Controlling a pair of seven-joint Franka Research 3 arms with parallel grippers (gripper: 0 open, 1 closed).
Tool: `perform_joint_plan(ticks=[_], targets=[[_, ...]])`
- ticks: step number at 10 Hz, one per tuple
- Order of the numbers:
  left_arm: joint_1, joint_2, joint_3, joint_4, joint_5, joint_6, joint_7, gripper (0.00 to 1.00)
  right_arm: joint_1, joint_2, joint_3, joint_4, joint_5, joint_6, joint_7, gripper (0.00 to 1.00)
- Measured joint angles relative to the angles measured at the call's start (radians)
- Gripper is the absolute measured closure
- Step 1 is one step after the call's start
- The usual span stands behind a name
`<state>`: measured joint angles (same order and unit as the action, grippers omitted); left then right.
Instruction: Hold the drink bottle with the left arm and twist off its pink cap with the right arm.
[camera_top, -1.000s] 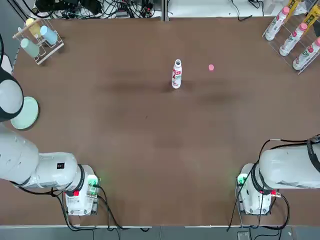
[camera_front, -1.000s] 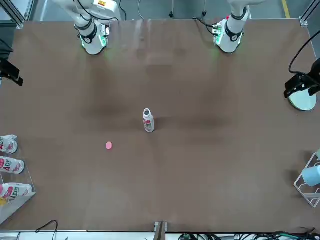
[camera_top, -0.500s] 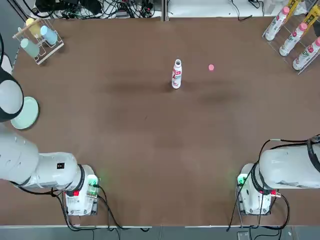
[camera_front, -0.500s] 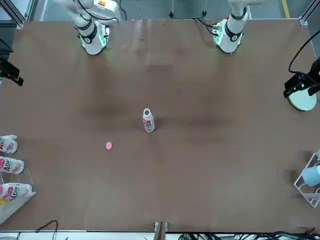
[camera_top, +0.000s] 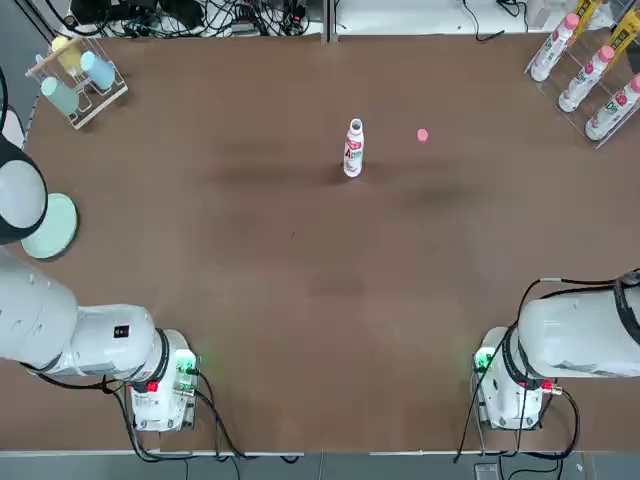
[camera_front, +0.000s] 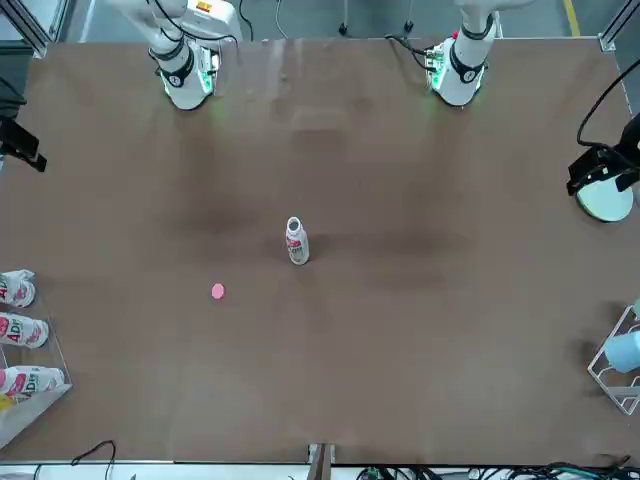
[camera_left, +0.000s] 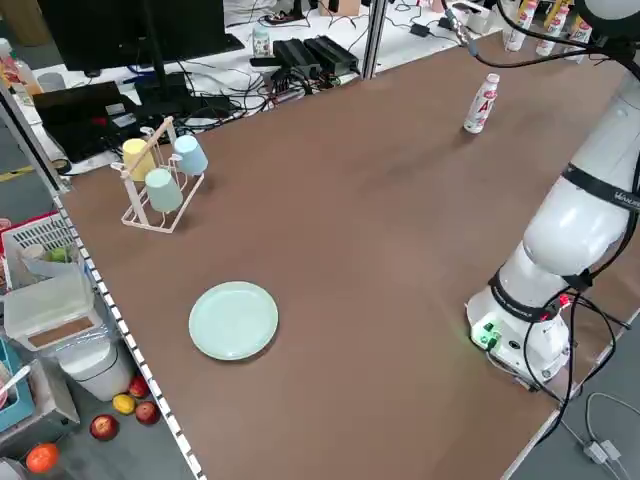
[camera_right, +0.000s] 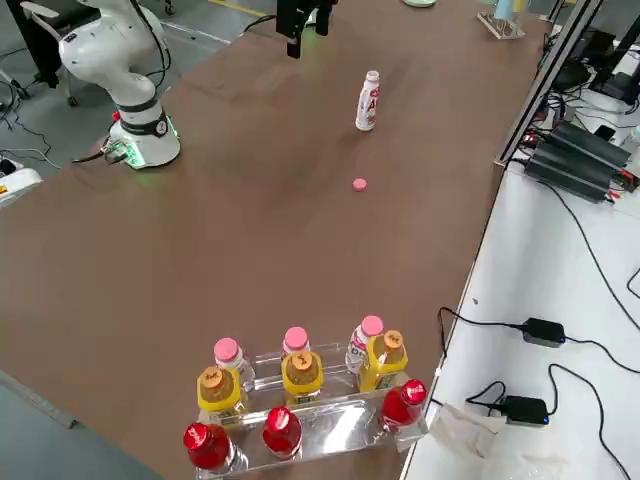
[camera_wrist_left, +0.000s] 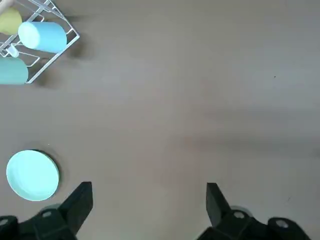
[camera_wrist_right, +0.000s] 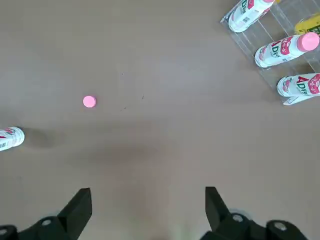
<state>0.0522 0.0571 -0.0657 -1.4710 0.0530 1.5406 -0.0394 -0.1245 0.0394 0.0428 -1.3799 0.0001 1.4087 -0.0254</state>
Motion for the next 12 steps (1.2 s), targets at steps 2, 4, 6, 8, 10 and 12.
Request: perform_joint_plan(ticks=[2,4,6,8,10,12], targets=[[0.000,-0.002,0.000,0.000,0.000,-0.002,0.000,0.00,0.000,0.000,0.000,0.000,0.000,0.000,0.000,0.00],[0.000,-0.002,0.000,0.000,0.000,-0.003,0.000,0.00,0.000,0.000,0.000,0.000,0.000,0.000,0.000,0.00],[0.000,-0.002,0.000,0.000,0.000,-0.003,0.000,0.00,0.000,0.000,0.000,0.000,0.000,0.000,0.000,0.00],[0.000,-0.002,0.000,0.000,0.000,-0.003,0.000,0.00,0.000,0.000,0.000,0.000,0.000,0.000,0.000,0.00],[0.000,-0.002,0.000,0.000,0.000,-0.004,0.000,0.00,0.000,0.000,-0.001,0.000,0.000,0.000,0.000,0.00],[0.000,-0.005,-0.003,0.000,0.000,-0.020,0.000,0.00,0.000,0.000,-0.001,0.000,0.000,0.000,0.000,0.00]])
